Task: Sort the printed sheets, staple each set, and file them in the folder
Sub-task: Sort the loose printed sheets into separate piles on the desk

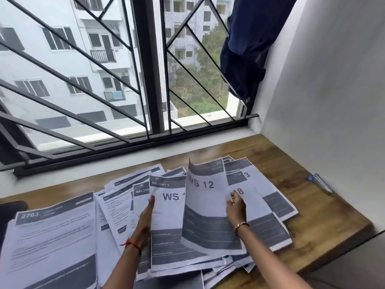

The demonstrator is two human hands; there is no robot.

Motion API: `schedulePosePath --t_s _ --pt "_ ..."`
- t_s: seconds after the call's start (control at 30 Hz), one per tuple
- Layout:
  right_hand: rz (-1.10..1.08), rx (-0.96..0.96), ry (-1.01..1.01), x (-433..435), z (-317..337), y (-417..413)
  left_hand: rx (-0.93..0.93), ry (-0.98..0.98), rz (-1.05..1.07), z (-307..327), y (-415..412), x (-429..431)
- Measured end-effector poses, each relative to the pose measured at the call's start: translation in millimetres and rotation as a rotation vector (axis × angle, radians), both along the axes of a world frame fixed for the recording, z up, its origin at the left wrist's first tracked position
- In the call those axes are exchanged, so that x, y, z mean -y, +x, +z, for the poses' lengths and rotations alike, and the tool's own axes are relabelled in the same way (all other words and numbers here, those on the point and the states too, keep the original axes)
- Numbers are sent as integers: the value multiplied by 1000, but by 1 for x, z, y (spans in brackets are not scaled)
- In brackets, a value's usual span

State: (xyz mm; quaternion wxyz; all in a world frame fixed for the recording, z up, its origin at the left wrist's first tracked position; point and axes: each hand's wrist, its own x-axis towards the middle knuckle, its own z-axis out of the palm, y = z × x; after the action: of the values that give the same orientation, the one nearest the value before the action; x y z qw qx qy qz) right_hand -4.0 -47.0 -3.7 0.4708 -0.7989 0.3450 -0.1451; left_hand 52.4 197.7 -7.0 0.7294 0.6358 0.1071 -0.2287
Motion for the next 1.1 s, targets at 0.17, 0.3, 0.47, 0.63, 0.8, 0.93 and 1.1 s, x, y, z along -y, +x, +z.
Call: schedulePosePath --t_s 0.17,0.3,0.47,0.63,0.8,0.93,1.1 --pt "272 -160 -27 -13 -19 6 84 56 -25 2 -4 3" --pt "272 -207 -74 11 -14 5 107 236 10 -10 1 1" --pt "195 -437 -300 72 -6 1 129 231 79 -3 -8 2" --pt "150 -630 -280 109 -5 -1 142 183 191 8 -10 0" --pt "204 -628 -278 121 -8 4 114 154 282 17 -17 4" --pt "210 -534 -183 127 -10 11 92 167 299 18 -25 24" --pt "187 -393 -183 137 -13 11 72 201 240 6 -30 67"
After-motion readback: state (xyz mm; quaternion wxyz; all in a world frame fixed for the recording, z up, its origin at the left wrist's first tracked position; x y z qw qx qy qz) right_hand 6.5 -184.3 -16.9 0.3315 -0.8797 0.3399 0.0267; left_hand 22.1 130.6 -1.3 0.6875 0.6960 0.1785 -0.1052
